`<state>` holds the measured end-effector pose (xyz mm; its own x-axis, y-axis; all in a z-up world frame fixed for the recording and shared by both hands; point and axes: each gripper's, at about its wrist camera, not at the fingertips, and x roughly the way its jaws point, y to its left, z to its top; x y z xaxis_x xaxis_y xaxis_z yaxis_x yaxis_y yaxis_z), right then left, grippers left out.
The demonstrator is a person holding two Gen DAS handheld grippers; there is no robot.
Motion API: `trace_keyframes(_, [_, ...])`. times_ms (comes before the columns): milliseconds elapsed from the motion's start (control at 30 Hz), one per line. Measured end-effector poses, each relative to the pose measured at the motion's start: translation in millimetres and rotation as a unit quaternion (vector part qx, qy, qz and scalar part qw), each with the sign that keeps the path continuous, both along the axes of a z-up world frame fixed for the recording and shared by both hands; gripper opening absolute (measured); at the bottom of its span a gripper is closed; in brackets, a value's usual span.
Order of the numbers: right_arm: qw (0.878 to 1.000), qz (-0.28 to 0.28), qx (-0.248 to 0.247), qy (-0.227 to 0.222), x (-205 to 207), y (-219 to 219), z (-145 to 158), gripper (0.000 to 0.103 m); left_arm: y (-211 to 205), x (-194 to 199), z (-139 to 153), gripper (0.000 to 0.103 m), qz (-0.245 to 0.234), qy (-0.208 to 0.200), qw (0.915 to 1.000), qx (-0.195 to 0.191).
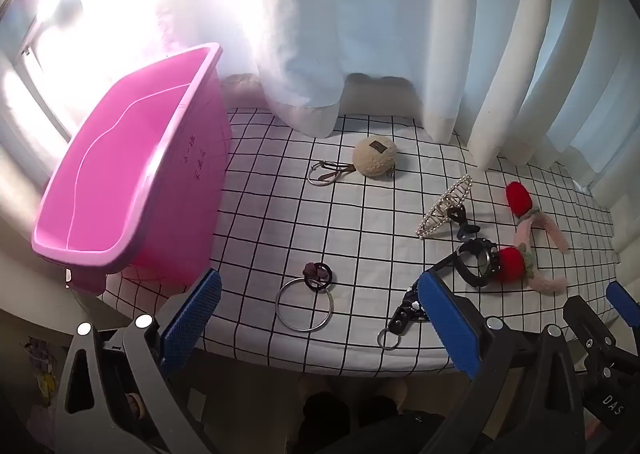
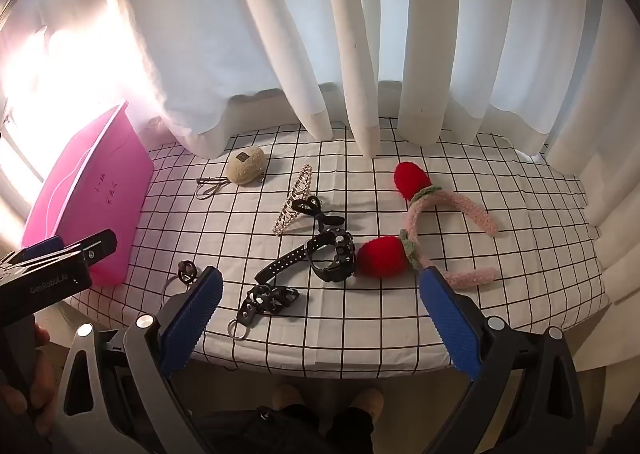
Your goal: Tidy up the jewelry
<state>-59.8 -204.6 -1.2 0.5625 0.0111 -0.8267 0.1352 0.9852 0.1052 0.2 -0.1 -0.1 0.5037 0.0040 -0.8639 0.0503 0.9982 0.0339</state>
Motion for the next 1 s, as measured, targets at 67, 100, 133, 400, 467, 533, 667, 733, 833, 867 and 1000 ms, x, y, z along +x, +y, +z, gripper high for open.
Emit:
trace_keyframes(67, [1.0,0.0,0.0,-0.001,-0.9,-0.6,0.7,0.094,-0.1,-0.1,0.0,0.097,-0.001,-0.001,1.0,0.001])
trace_keyframes(100, [1.0,-0.001,0.0,-0.001,-1.2,-1.0,1.1,0.094,0.2,0.0,0.1,0.097,-0.001,0.0,1.0,0.0])
trace_keyframes(133, [1.0,-0.001,0.001,0.0,-1.4,-1.4,1.4,0.094,0.1,0.0,0.1,0.097,-0.001,-0.001,1.0,0.001])
trace_keyframes(400, [1.0,-0.003,0.004,-0.003,-4.4,-5.5,5.4,0.094,-0.5,-0.1,-0.2,0.097,-0.001,-0.002,1.0,0.005])
trace_keyframes(467, [1.0,-0.003,0.004,-0.004,-4.6,-4.1,4.3,0.094,0.3,-1.9,-1.6,0.097,-0.001,-0.001,1.0,0.004])
trace_keyframes(533, [1.0,-0.004,0.004,-0.004,-4.1,-3.9,3.7,0.094,2.3,-1.3,-2.2,0.097,-0.001,0.0,1.0,0.003])
trace_keyframes(667, [1.0,-0.003,0.007,-0.003,-4.0,-3.8,2.8,0.094,1.2,-0.7,-3.2,0.097,-0.002,0.0,1.0,0.004])
trace_keyframes(733, [1.0,-0.003,0.007,-0.003,-5.0,-3.6,3.2,0.094,-0.5,-3.2,0.6,0.097,-0.003,0.0,1.0,0.008])
trace_keyframes(833, [1.0,-0.004,0.008,-0.005,-6.1,-3.7,3.2,0.094,-1.5,-4.1,1.3,0.097,-0.004,-0.001,1.0,0.009])
trace_keyframes(867, [1.0,-0.004,0.008,-0.005,-6.3,-3.6,3.1,0.094,-2.1,-4.3,1.2,0.097,-0.003,-0.001,0.9999,0.009])
trace_keyframes(1000, [1.0,-0.005,0.011,-0.005,-7.0,-4.5,3.6,0.094,-1.9,-4.7,1.0,0.097,-0.004,-0.002,0.9999,0.009])
